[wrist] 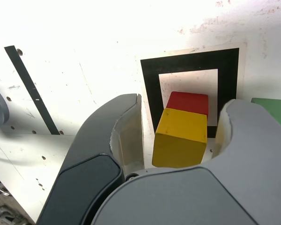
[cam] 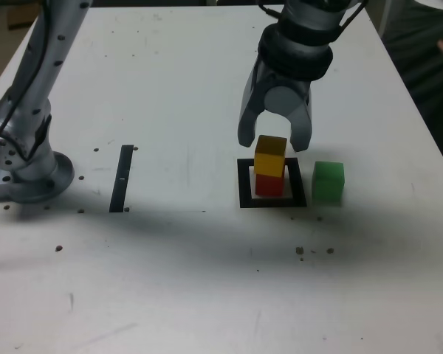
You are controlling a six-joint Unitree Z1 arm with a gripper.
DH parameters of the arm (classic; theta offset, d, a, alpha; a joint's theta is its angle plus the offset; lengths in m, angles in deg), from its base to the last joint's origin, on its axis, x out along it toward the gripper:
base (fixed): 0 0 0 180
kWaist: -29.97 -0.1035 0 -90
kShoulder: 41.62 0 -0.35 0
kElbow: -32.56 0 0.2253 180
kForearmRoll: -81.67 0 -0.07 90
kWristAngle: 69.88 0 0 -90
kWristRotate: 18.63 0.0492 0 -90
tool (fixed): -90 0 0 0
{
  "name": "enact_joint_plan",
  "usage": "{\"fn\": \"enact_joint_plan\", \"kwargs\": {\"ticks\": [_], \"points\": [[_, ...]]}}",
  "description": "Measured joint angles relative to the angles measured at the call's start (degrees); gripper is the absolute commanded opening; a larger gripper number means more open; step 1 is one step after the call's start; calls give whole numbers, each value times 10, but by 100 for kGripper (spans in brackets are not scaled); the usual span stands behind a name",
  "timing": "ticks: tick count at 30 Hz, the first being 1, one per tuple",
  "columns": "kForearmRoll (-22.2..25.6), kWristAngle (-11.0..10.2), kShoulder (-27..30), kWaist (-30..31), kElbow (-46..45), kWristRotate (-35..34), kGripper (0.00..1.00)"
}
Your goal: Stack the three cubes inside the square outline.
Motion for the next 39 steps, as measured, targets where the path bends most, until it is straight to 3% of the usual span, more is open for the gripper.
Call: {"fn": "enact_joint_plan", "kwargs": {"ticks": [11,27,34,39], "points": [[-7,-68,52,-1,-8,38,99],[-36,-92,11,-1,89,222,99],[-39,-99,-3,0,123,249,99],[-41,-87,-22,9,139,248,100]]}}
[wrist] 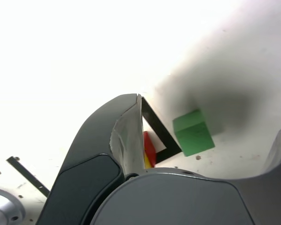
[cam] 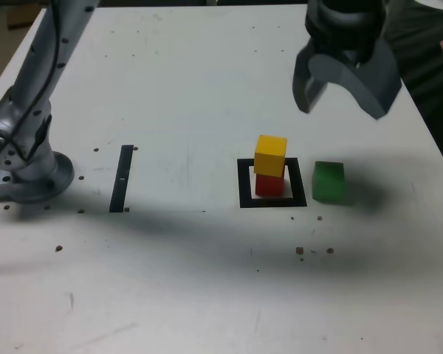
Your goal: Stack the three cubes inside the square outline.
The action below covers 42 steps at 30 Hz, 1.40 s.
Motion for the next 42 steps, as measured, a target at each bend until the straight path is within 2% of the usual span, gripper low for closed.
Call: {"fn": "enact_joint_plan", "kwargs": {"ticks": [8,15,26,29,34,42], "points": [[0,10,-18,13,15,3,100],[-3,0,-26,19,8,60,100],[-29,-3,-26,23,-10,272,100],[-29,-19,-24,26,-22,318,100],[-33,-56,-12,27,-52,340,100],[-62,-61,1,50,-90,344,100]]}}
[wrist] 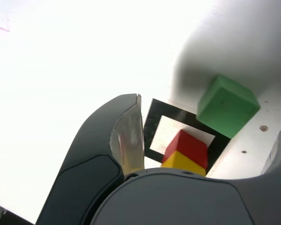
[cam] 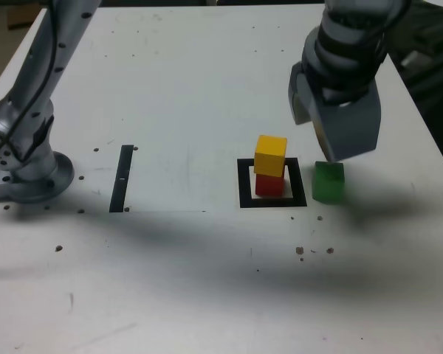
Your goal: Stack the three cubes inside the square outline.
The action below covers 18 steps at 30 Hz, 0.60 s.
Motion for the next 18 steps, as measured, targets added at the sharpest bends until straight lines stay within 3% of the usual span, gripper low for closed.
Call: {"fn": "enact_joint_plan", "kwargs": {"ticks": [18], "points": [[-28,-8,-26,4,-10,1,98]]}}
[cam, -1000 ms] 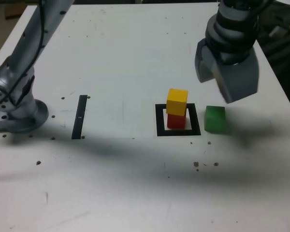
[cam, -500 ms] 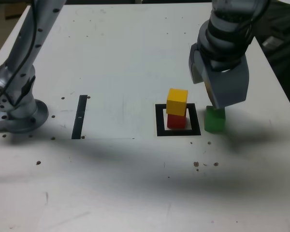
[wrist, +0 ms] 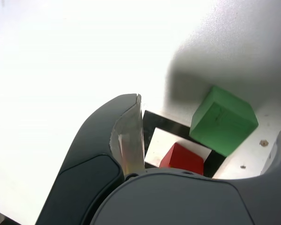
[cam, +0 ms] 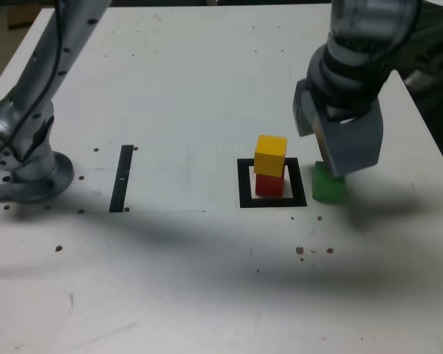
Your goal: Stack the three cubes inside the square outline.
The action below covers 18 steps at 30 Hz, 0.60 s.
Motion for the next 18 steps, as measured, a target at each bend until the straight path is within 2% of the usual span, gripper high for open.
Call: {"fn": "enact_joint_plan", "kwargs": {"ticks": [18], "points": [[-28,5,-26,19,-12,-31,88]]}}
